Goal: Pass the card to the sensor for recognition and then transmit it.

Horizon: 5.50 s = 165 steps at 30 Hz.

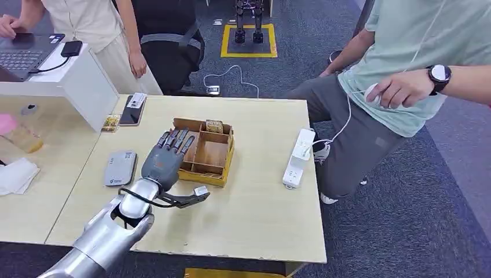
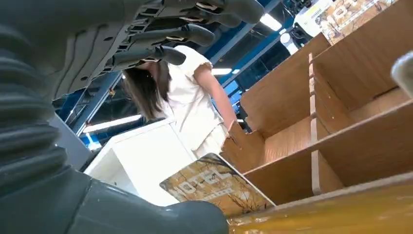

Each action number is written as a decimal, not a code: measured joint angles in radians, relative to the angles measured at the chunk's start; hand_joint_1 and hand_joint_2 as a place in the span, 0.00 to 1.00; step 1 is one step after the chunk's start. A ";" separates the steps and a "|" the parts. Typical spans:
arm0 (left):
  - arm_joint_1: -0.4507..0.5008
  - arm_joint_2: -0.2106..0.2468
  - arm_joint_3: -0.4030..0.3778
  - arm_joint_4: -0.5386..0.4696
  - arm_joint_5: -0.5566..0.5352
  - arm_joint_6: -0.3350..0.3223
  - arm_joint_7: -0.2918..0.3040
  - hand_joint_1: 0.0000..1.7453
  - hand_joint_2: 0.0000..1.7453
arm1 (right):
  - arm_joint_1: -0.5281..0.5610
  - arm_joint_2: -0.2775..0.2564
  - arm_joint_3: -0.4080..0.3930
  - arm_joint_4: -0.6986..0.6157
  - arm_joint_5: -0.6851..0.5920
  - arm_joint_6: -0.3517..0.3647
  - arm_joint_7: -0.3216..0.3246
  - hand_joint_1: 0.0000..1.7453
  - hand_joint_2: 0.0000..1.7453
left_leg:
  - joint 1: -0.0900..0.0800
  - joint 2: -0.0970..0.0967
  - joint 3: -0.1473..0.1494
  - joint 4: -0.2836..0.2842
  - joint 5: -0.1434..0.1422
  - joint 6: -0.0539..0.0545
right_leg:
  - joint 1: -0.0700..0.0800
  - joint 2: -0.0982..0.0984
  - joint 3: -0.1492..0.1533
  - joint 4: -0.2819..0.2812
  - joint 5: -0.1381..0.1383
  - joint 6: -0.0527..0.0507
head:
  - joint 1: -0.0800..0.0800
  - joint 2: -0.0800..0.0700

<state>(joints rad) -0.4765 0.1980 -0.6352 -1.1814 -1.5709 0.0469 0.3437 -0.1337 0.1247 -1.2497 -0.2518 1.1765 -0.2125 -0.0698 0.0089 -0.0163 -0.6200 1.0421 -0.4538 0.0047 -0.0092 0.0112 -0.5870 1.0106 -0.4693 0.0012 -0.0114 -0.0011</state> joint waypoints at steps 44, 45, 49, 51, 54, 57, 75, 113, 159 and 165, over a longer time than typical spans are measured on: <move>-0.034 0.025 0.001 0.127 0.000 -0.010 -0.099 0.00 1.00 | 0.000 0.000 -0.008 0.000 0.015 0.000 -0.010 0.00 1.00 | 0.000 0.000 0.000 0.000 0.000 0.000 | 0.000 0.000 0.000 0.000 0.000 0.000 | 0.000 0.000; -0.034 0.025 0.004 0.127 0.000 -0.010 -0.114 0.00 1.00 | 0.000 0.000 -0.009 0.000 0.015 0.000 -0.010 0.00 1.00 | 0.000 0.000 0.000 0.000 0.000 0.000 | 0.000 0.000 0.000 0.000 0.000 0.000 | 0.000 0.000; -0.034 0.027 0.019 0.127 0.000 -0.014 -0.158 0.00 1.00 | 0.000 0.000 -0.010 0.000 0.018 -0.001 -0.010 0.00 1.00 | 0.000 0.000 0.000 0.000 0.000 0.000 | 0.000 0.000 0.000 0.000 0.000 0.000 | 0.000 0.000; -0.034 0.029 0.026 0.127 0.000 -0.015 -0.165 0.00 1.00 | 0.000 0.000 -0.011 0.000 0.018 -0.001 -0.010 0.00 1.00 | 0.000 0.000 0.000 0.000 0.000 0.000 | 0.000 0.000 0.000 0.000 0.000 0.000 | 0.000 0.000; -0.037 0.032 0.033 0.127 0.000 -0.018 -0.167 0.00 1.00 | 0.000 0.000 -0.013 0.000 0.018 -0.001 -0.010 0.00 1.00 | 0.000 0.000 0.000 0.000 0.000 0.000 | 0.000 0.000 0.000 0.000 0.000 0.000 | 0.000 0.000; -0.044 0.038 0.040 0.127 0.000 -0.024 -0.197 0.00 1.00 | 0.000 0.000 -0.016 0.000 0.021 0.000 -0.010 0.00 1.00 | 0.000 0.000 0.000 0.000 0.000 0.000 | 0.000 0.000 0.000 0.000 0.000 0.000 | 0.000 0.000; -0.091 0.051 0.090 0.143 0.000 -0.046 -0.233 0.00 1.00 | 0.000 0.000 -0.018 0.000 0.032 0.000 -0.003 0.00 1.00 | 0.000 0.000 0.000 0.000 0.000 0.000 | 0.000 0.000 0.000 0.000 0.000 0.000 | 0.000 0.000; -0.138 0.159 0.178 0.189 0.063 -0.157 -0.456 0.00 1.00 | 0.001 -0.005 -0.025 0.000 0.042 0.011 -0.012 0.00 1.00 | 0.000 0.001 0.000 0.000 0.000 0.000 | 0.000 0.002 0.000 0.000 0.000 0.000 | 0.000 0.000; -0.230 0.218 -0.018 0.195 0.309 -0.217 -0.491 0.00 1.00 | 0.000 -0.012 -0.026 0.000 0.045 0.014 -0.014 0.00 1.00 | 0.000 0.002 0.000 0.000 0.000 0.000 | 0.000 0.003 -0.001 0.001 0.001 0.000 | 0.000 0.000; -0.249 0.211 -0.034 0.195 0.316 -0.245 -0.522 0.00 1.00 | 0.000 -0.012 -0.026 0.000 0.048 0.015 -0.013 0.00 1.00 | 0.001 0.002 0.000 0.000 0.001 0.000 | 0.000 0.003 -0.001 0.001 0.001 0.000 | 0.000 0.000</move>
<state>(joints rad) -0.7255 0.4089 -0.6695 -0.9861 -1.2547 -0.1980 -0.1782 -0.1334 0.1125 -1.2760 -0.2514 1.2249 -0.1976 -0.0824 0.0096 -0.0147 -0.6197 1.0422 -0.4532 0.0046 -0.0089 0.0138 -0.5877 1.0112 -0.4683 0.0007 -0.0114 -0.0011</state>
